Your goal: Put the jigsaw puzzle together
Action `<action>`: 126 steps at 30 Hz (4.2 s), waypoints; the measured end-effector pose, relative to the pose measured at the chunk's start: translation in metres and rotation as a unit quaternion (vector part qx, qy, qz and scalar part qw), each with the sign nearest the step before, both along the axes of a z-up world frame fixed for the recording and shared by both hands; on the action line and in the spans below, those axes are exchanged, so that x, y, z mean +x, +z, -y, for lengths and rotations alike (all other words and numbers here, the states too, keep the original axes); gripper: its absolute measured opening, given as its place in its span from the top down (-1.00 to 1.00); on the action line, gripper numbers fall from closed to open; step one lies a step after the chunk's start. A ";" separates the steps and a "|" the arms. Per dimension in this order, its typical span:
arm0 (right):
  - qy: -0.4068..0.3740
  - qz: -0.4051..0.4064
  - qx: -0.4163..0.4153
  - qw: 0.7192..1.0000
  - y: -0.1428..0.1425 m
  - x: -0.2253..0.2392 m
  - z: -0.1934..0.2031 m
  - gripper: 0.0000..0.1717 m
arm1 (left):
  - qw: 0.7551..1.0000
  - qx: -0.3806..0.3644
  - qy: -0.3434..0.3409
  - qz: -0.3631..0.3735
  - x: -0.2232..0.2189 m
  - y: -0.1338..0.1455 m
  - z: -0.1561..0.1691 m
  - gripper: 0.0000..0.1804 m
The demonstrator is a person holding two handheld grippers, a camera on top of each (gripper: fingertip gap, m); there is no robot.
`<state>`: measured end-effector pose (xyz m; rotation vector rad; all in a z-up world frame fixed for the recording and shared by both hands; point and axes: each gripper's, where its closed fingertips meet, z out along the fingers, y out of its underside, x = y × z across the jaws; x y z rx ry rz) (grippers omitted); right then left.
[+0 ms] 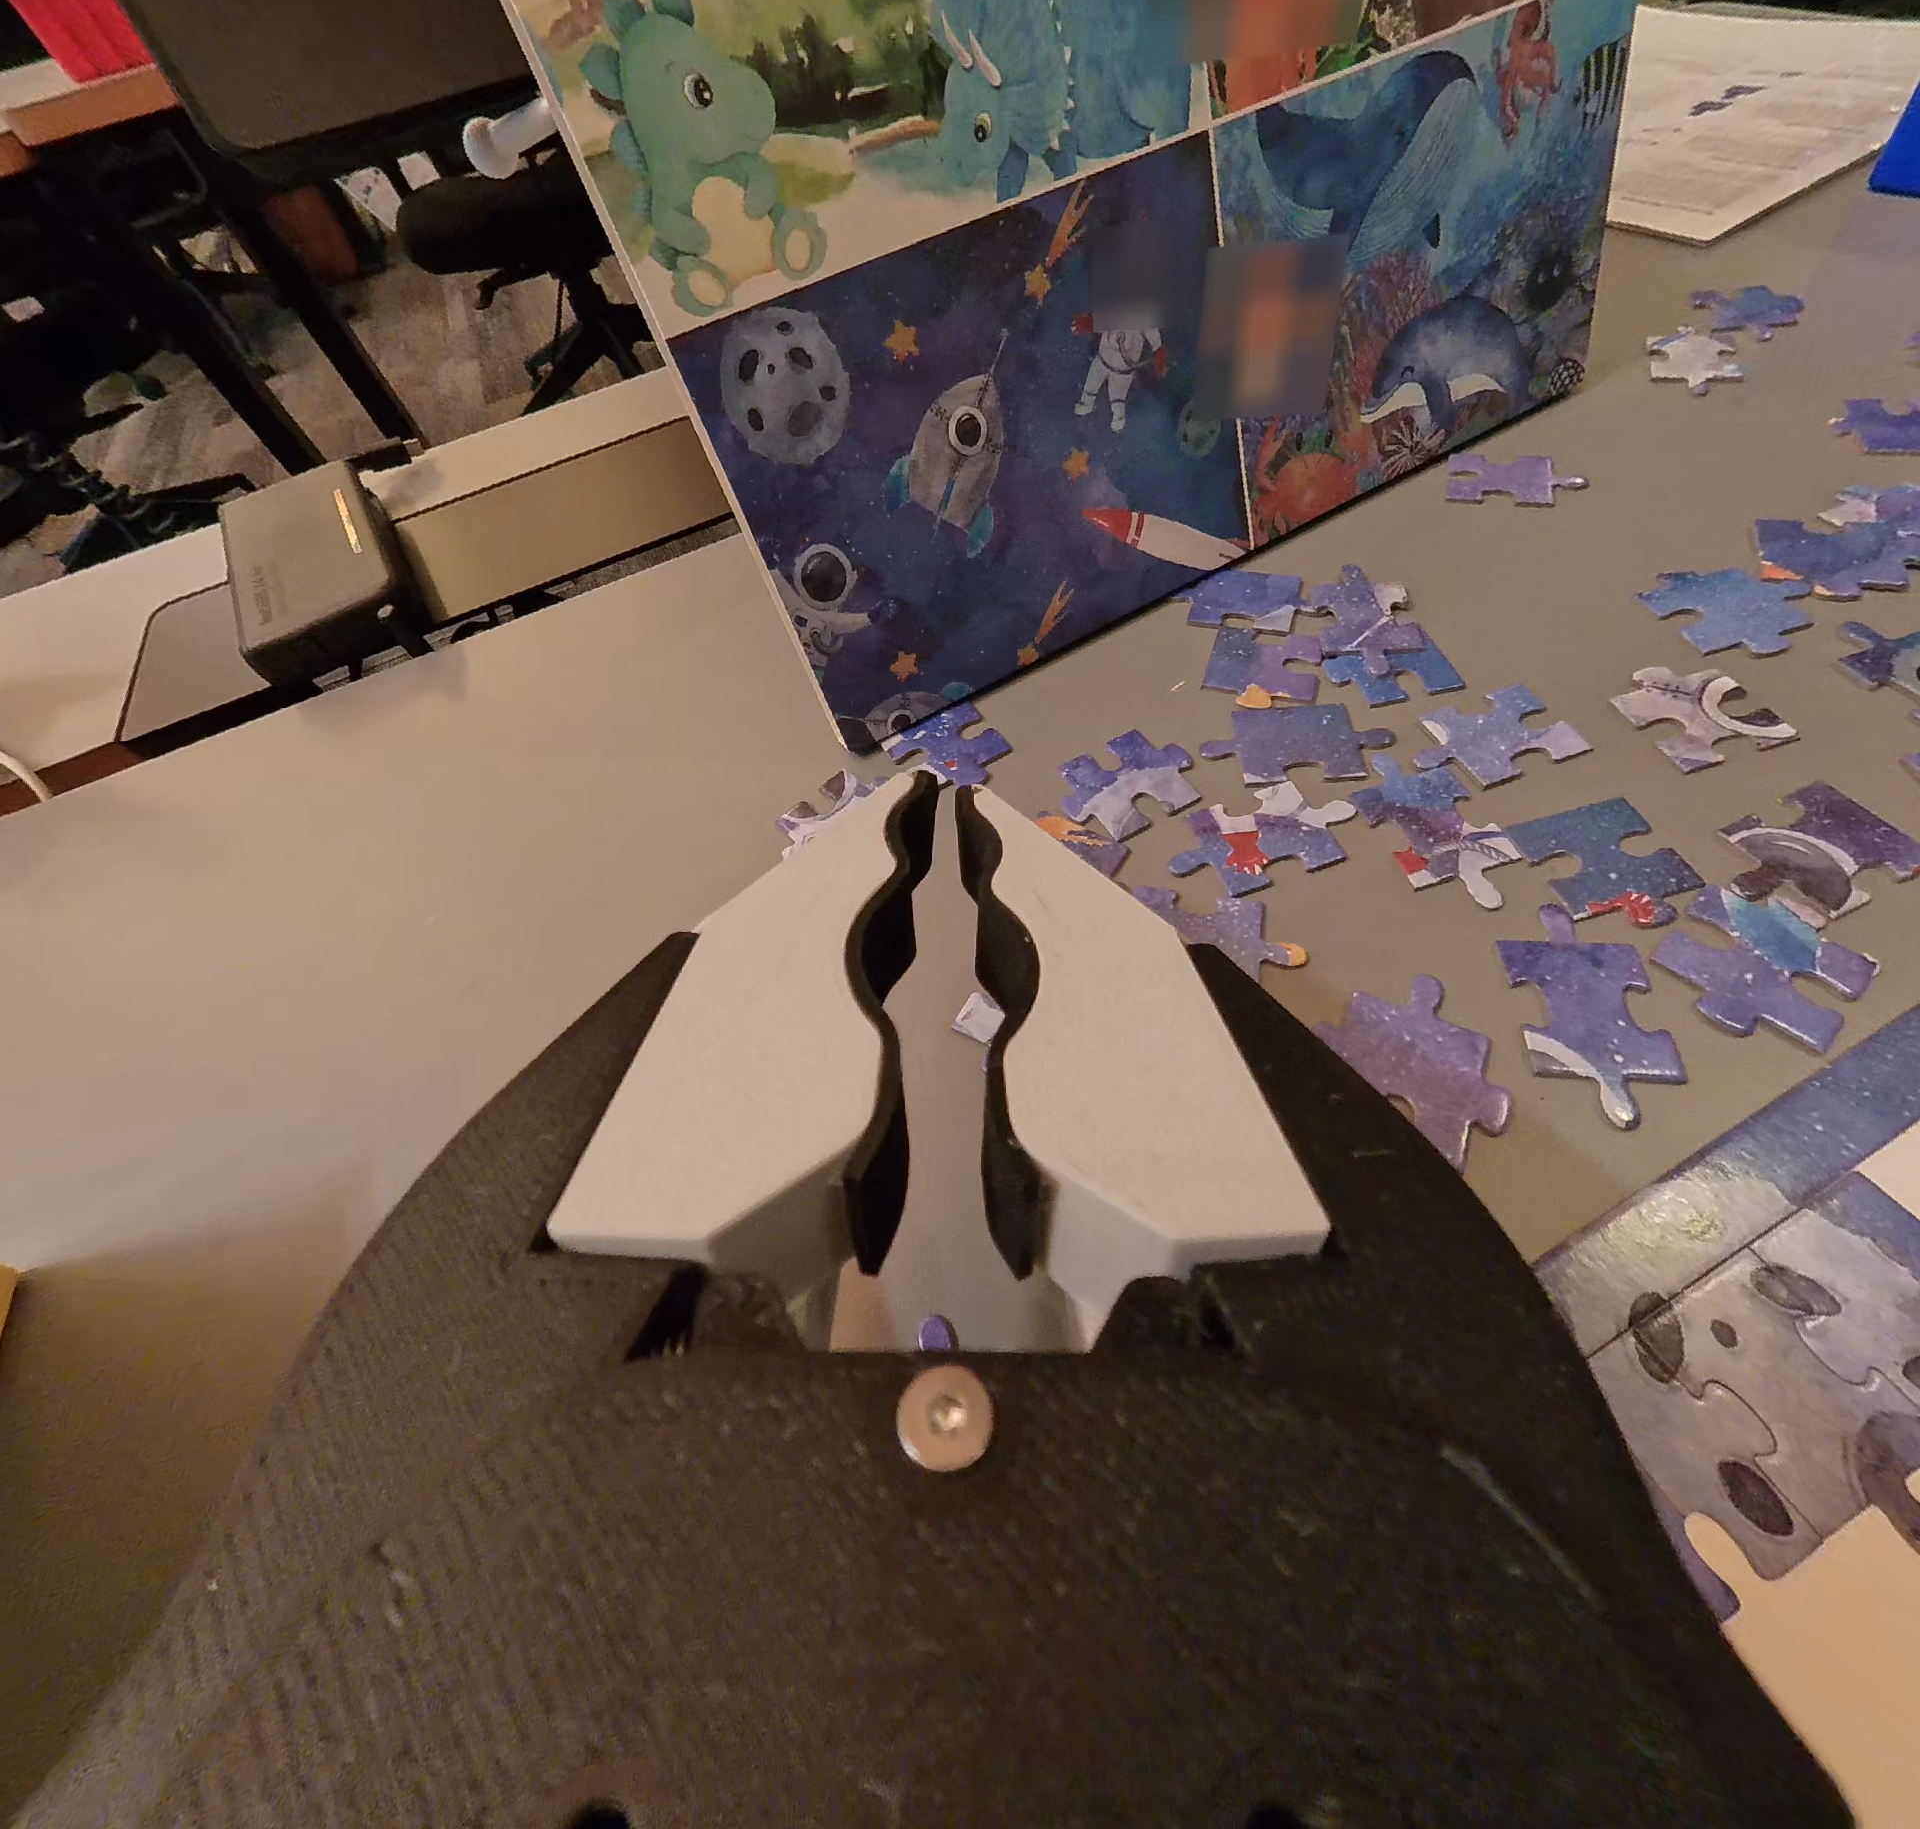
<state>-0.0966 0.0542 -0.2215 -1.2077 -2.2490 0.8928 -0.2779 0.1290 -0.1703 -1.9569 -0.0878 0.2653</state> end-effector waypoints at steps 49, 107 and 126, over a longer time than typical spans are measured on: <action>-0.131 0.043 -0.053 0.989 0.001 0.002 -0.041 0.48 | 1.000 -0.004 -0.001 -0.006 0.001 -0.001 -0.001 0.97; -0.095 -0.025 -0.066 0.993 0.014 -0.009 -0.030 0.69 | 1.000 -0.008 -0.002 -0.016 0.002 -0.001 -0.001 0.97; 0.027 -0.001 0.019 0.999 0.000 -0.019 0.013 0.56 | 1.000 -0.013 -0.004 -0.026 0.004 -0.003 -0.002 0.97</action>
